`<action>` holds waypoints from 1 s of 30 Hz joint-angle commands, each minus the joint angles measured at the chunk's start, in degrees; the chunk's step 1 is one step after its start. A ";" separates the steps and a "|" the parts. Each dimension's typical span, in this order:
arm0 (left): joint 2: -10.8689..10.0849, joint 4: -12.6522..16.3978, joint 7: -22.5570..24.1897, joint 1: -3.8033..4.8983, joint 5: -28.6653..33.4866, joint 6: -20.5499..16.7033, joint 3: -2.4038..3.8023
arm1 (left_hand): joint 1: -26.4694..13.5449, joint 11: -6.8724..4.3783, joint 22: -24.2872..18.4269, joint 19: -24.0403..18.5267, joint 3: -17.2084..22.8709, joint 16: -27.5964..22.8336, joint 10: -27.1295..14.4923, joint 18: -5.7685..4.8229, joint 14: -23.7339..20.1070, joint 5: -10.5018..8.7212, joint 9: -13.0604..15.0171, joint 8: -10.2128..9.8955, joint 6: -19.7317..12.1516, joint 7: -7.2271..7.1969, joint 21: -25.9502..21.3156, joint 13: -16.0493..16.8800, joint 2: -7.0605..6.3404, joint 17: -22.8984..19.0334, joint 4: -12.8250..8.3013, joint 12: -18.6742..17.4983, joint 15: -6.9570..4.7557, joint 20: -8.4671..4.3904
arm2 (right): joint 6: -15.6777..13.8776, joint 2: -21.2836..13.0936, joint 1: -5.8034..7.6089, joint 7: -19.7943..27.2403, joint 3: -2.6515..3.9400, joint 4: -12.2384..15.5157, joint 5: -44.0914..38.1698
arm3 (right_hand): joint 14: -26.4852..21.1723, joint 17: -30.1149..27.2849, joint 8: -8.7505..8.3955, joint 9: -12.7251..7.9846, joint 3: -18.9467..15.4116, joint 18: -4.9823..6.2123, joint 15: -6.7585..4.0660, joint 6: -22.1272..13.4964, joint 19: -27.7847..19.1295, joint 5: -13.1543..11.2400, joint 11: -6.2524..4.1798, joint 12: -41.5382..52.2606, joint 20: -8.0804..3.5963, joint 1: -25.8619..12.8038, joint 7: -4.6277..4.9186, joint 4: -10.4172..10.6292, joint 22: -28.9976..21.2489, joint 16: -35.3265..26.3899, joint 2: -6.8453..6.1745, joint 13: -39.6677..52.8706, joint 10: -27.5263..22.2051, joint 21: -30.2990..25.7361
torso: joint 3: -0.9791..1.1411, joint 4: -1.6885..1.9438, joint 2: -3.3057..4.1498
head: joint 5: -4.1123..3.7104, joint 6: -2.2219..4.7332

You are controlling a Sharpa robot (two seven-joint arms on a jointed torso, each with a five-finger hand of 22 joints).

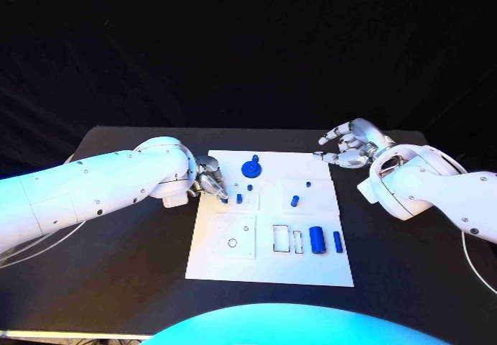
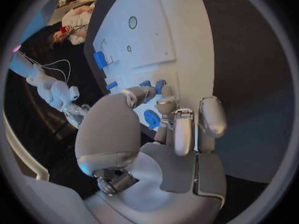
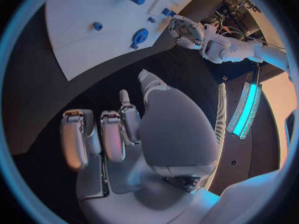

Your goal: Assemble the parts on the task board

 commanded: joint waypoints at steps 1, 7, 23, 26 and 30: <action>0.14 -0.11 -0.05 -0.02 -0.82 1.08 -0.02 | -0.12 -0.13 0.09 0.36 10.32 0.23 0.42 -0.83 4.44 0.35 0.01 0.20 0.62 -0.41 0.30 0.05 0.53 8.97 -10.59 0.22 -0.27 0.02 | 0.34 -0.04 -0.04 0.33 0.01 0.07 -0.65 | 4.65 10.10 0.22 0.03 0.39 0.30 -0.34 0.18 3.96 0.20 -0.30 -0.04 -0.47 -0.18 -0.13 -0.02 12.50 -0.31 0.18 5.29 -0.13 -0.32 | -0.01 0.01 0.02 | 0.00 0.01; 0.23 -0.24 -0.11 -0.02 -1.36 1.02 -0.02 | -0.12 -0.13 0.09 0.36 10.32 0.23 0.42 -0.83 4.44 0.35 0.01 0.20 0.62 -0.41 0.30 0.05 0.53 8.97 -10.59 0.22 -0.27 0.02 | 0.35 -0.12 -0.04 0.31 0.01 0.06 -0.65 | 4.65 10.10 0.22 0.03 0.39 0.30 -0.34 0.18 3.96 0.20 -0.30 -0.04 -0.47 -0.18 -0.13 -0.02 12.50 -0.31 0.18 5.29 -0.13 -0.32 | -0.03 0.04 0.01 | -0.15 -0.08; 0.58 -0.42 -0.12 -0.05 -1.11 -0.55 -0.06 | -0.25 -0.14 0.10 0.37 10.37 0.26 0.51 -0.84 4.46 0.53 0.00 0.18 0.69 -0.43 0.32 0.16 0.55 9.03 -10.67 0.28 -0.29 -0.01 | 0.34 -0.18 -0.04 0.30 0.01 0.15 -0.67 | 4.65 10.10 0.22 0.03 0.39 0.30 -0.34 0.18 3.96 0.20 -0.30 -0.04 -0.47 -0.18 -0.13 -0.02 12.50 -0.31 0.18 5.29 -0.13 -0.32 | -0.02 0.02 0.02 | -0.20 -0.13; 0.68 -0.44 -0.11 -0.08 -0.90 -0.56 -0.10 | -0.25 -0.14 0.10 0.37 10.37 0.26 0.51 -0.84 4.46 0.53 0.00 0.18 0.69 -0.43 0.32 0.16 0.55 9.03 -10.67 0.28 -0.29 -0.01 | 0.35 -0.18 -0.04 0.29 0.01 0.15 -0.67 | 4.65 10.10 0.22 0.03 0.39 0.30 -0.34 0.18 3.96 0.20 -0.30 -0.04 -0.47 -0.18 -0.13 -0.02 12.50 -0.31 0.18 5.29 -0.13 -0.32 | -0.02 0.04 0.03 | -0.23 -0.17; 0.83 -0.50 -0.10 -0.17 -0.75 -0.66 -0.16 | -0.30 -0.15 0.13 0.38 10.38 0.29 0.56 -0.84 4.48 0.59 0.00 0.19 0.72 -0.44 0.33 0.22 0.56 9.09 -10.69 0.31 -0.30 -0.02 | 0.36 -0.16 -0.04 0.30 0.01 0.15 -0.67 | 4.65 10.10 0.22 0.03 0.39 0.30 -0.34 0.18 3.96 0.20 -0.30 -0.04 -0.47 -0.18 -0.13 -0.02 12.50 -0.31 0.18 5.29 -0.13 -0.32 | -0.01 0.01 0.02 | -0.23 -0.19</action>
